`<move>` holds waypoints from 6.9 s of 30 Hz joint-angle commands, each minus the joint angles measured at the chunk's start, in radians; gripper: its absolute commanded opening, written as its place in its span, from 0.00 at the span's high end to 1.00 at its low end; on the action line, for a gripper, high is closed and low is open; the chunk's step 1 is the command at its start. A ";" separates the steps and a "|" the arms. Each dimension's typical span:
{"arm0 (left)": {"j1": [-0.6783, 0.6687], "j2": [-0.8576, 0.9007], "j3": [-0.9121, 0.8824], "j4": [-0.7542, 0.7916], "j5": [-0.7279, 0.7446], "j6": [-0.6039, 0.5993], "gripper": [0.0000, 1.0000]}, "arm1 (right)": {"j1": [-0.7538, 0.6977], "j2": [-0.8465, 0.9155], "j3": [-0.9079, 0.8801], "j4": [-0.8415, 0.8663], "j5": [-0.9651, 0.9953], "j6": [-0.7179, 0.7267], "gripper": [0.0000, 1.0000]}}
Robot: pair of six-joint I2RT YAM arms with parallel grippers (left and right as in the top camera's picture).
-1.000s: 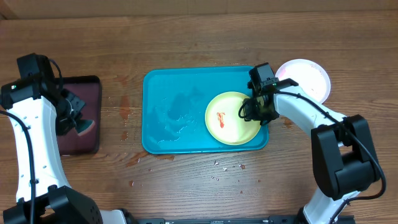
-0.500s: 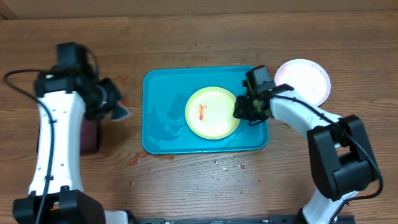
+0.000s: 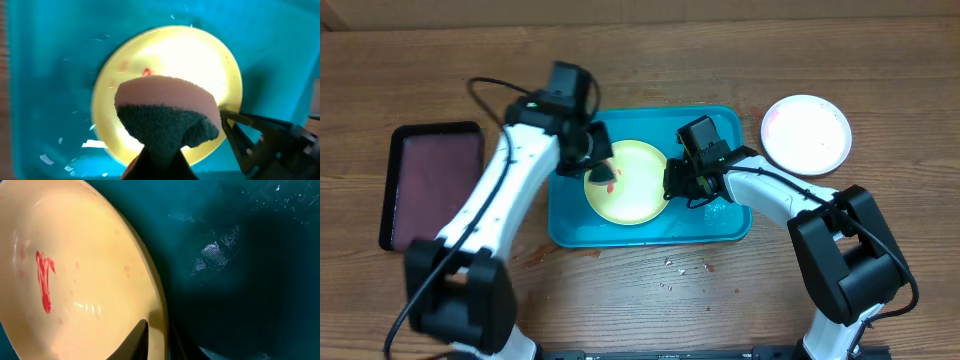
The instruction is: Clean dirty plates on tray and stack at the side
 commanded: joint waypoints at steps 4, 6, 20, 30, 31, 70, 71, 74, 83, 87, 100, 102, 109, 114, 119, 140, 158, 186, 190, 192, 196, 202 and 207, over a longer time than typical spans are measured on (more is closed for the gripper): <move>-0.076 0.159 -0.005 0.054 0.028 -0.009 0.96 | -0.002 0.036 -0.018 -0.067 0.037 0.006 0.96; -0.094 0.199 -0.005 0.076 0.034 0.013 0.96 | -0.002 0.036 -0.018 -0.075 0.037 0.006 0.96; -0.110 0.351 -0.003 0.071 -0.153 0.103 0.96 | -0.002 0.036 -0.018 -0.078 0.040 0.007 0.96; -0.035 0.350 0.116 -0.136 -0.497 0.092 0.96 | -0.002 0.036 -0.018 -0.076 0.064 0.007 0.96; -0.034 0.350 0.143 -0.153 -0.474 0.092 0.96 | -0.002 0.036 -0.018 -0.074 0.068 0.007 0.96; 0.040 0.222 0.277 -0.322 -0.512 -0.129 0.96 | 0.003 0.004 0.148 -0.282 0.064 -0.078 0.96; 0.061 0.178 0.278 -0.315 -0.483 -0.129 0.96 | 0.007 -0.003 0.163 -0.285 0.064 -0.086 0.96; 0.133 0.065 0.277 -0.313 -0.445 -0.128 0.96 | 0.028 -0.022 0.200 -0.286 0.065 -0.130 0.96; 0.431 -0.026 0.259 -0.365 -0.448 -0.048 0.96 | 0.161 -0.039 0.377 -0.352 0.332 -0.163 0.96; 0.528 0.001 0.183 -0.314 -0.425 -0.029 0.96 | 0.212 -0.039 0.460 -0.401 0.523 -0.163 0.96; 0.712 0.191 0.072 -0.110 -0.319 0.028 0.96 | 0.304 -0.039 0.586 -0.604 0.901 -0.215 0.96; 0.728 0.226 0.072 -0.106 -0.266 0.047 0.93 | 0.304 -0.039 0.586 -0.610 0.901 -0.215 0.96; 0.772 0.265 0.089 -0.108 -0.237 0.048 0.03 | 0.305 -0.039 0.586 -0.615 0.966 -0.248 0.96; 0.805 0.265 0.200 -0.209 -0.207 0.048 0.00 | 0.311 -0.039 0.605 -0.629 1.049 -0.273 0.96; 0.816 0.265 0.327 -0.333 -0.074 0.048 0.00 | 0.351 -0.039 0.677 -0.638 1.142 -0.383 0.96; 0.809 0.266 0.351 -0.369 0.026 0.048 0.00 | 0.485 -0.037 0.710 -0.538 1.268 -0.531 0.96; 0.809 0.266 0.351 -0.369 0.026 0.048 0.00 | -0.431 -0.048 0.682 -0.669 0.039 -0.224 0.96; 0.809 0.266 0.351 -0.369 0.026 0.048 0.00 | -0.862 -0.148 0.321 -0.569 -0.245 -0.240 0.57; 0.809 0.266 0.351 -0.369 0.026 0.048 0.00 | -0.862 -0.290 0.320 -0.675 -0.267 -0.303 0.50; 0.809 0.266 0.351 -0.369 0.026 0.048 0.00 | -0.859 -0.371 0.320 -0.747 -0.267 -0.346 0.46; 0.809 0.266 0.351 -0.369 0.026 0.048 0.00 | -0.822 -0.516 0.305 -0.879 -0.267 -0.402 0.42; 0.809 0.266 0.351 -0.369 0.026 0.048 0.00 | -0.669 -0.692 0.225 -0.997 -0.263 -0.424 0.12; 0.809 0.266 0.351 -0.369 0.026 0.048 0.00 | -0.523 -0.738 0.201 -1.032 -0.279 -0.325 0.00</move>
